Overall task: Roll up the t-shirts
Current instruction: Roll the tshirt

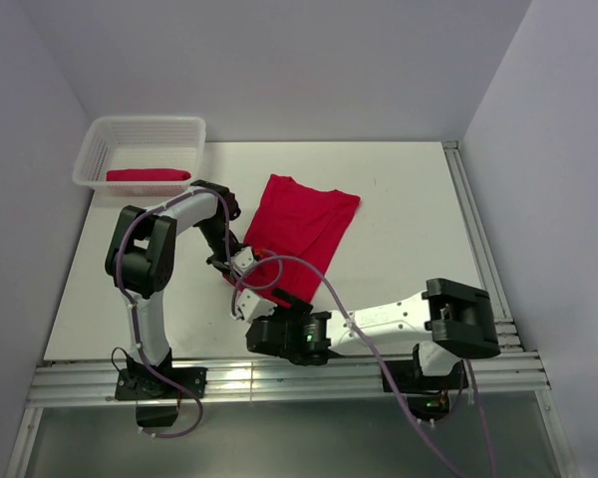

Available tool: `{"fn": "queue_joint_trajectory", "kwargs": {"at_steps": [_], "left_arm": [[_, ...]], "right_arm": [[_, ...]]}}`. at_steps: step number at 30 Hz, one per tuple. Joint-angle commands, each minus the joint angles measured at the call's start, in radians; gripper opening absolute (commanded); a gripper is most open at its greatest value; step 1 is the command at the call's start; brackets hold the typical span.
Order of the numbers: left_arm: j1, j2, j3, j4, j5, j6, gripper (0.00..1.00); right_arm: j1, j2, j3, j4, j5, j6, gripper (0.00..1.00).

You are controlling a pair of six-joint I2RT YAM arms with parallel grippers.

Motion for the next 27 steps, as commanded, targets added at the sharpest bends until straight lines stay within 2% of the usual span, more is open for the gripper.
{"fn": "queue_joint_trajectory", "kwargs": {"at_steps": [1, 7, 19, 27], "left_arm": [[-0.007, 0.019, -0.015, -0.036, -0.078, 0.178, 0.00], [-0.009, 0.017, -0.009, -0.036, -0.083, 0.193, 0.00], [-0.050, 0.033, 0.033, -0.036, -0.087, 0.173, 0.00], [-0.066, 0.048, 0.049, -0.036, -0.094, 0.159, 0.00]], "right_arm": [[0.016, 0.070, 0.070, -0.036, 0.085, -0.105, 0.86], [0.014, 0.187, 0.151, -0.102, 0.087, -0.126, 0.88], [-0.007, 0.370, 0.206, -0.202, 0.199, -0.048, 0.88], [-0.044, 0.433, 0.206, -0.213, 0.193, -0.011, 0.76]]}}
